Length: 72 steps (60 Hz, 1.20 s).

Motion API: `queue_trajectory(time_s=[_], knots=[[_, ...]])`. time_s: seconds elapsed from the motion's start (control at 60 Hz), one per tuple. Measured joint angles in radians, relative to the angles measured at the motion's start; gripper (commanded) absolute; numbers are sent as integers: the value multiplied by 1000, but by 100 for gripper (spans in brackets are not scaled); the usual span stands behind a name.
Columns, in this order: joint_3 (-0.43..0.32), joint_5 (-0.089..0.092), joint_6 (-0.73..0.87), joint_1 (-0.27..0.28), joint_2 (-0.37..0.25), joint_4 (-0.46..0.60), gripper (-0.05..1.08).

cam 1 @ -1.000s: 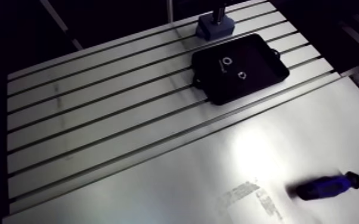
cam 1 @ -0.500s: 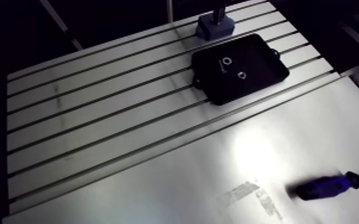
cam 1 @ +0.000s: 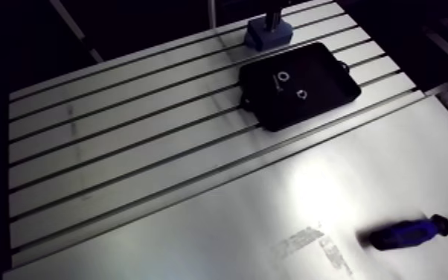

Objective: Pick up the bearing and press it into the housing until flush.

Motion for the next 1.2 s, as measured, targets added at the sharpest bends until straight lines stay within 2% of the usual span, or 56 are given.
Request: queue_trajectory(time_s=[1.2], knots=[[4,-2,-1,0,-2,0,108]])
